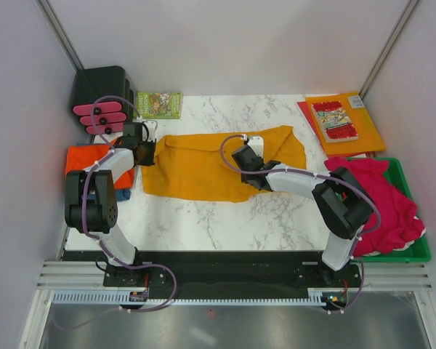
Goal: Fold and stack the t-shirts
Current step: Flatten out the tshirt
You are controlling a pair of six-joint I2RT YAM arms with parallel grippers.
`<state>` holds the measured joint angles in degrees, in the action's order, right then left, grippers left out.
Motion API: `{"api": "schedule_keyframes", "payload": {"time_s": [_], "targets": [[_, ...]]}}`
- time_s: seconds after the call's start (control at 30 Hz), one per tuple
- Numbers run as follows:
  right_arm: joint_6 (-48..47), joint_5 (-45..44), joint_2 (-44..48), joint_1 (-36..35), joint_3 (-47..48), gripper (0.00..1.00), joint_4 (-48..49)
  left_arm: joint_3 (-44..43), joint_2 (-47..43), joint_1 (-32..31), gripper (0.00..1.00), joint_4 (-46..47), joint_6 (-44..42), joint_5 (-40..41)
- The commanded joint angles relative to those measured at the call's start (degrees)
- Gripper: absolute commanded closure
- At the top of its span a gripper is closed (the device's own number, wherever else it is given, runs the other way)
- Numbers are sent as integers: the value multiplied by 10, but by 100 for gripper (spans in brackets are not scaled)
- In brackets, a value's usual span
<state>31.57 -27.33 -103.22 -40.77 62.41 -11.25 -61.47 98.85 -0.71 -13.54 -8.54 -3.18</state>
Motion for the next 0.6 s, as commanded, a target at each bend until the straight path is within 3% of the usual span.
{"api": "schedule_keyframes", "payload": {"time_s": [0.0, 0.3, 0.57], "targets": [[-14, -33, 59, -3, 32, 100, 0, 2, -6, 2, 98, 11, 11, -7], [-99, -80, 183, 38, 147, 100, -65, -8, -32, 2, 98, 1, 21, -26], [-36, -29, 170, 72, 36, 100, -82, 1, -40, 3, 98, -1, 13, -25]]}}
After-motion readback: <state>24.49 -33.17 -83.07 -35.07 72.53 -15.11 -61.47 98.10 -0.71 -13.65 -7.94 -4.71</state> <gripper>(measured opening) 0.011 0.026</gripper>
